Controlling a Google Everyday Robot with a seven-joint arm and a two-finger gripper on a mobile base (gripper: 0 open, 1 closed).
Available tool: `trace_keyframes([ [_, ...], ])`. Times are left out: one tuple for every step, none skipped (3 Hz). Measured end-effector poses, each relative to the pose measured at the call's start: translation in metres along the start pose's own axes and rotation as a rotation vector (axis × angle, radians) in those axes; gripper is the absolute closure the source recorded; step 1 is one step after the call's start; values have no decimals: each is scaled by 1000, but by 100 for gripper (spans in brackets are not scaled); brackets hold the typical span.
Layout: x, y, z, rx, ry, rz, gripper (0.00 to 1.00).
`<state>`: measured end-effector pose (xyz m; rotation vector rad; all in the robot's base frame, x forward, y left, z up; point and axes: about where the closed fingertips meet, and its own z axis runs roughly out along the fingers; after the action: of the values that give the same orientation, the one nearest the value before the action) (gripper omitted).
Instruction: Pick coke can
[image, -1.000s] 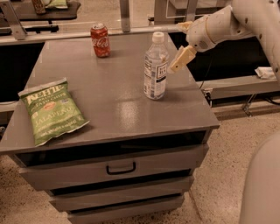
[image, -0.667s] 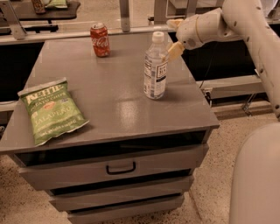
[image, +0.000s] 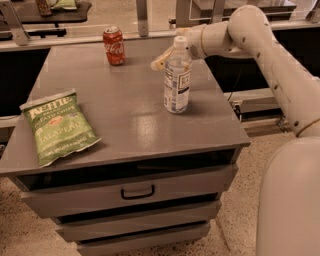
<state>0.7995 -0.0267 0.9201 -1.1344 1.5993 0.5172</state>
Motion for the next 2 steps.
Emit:
trace_keyframes([
  [-4,28,34,-33,-7,146,0],
  [-4,31,33,-26,-12,148,0],
])
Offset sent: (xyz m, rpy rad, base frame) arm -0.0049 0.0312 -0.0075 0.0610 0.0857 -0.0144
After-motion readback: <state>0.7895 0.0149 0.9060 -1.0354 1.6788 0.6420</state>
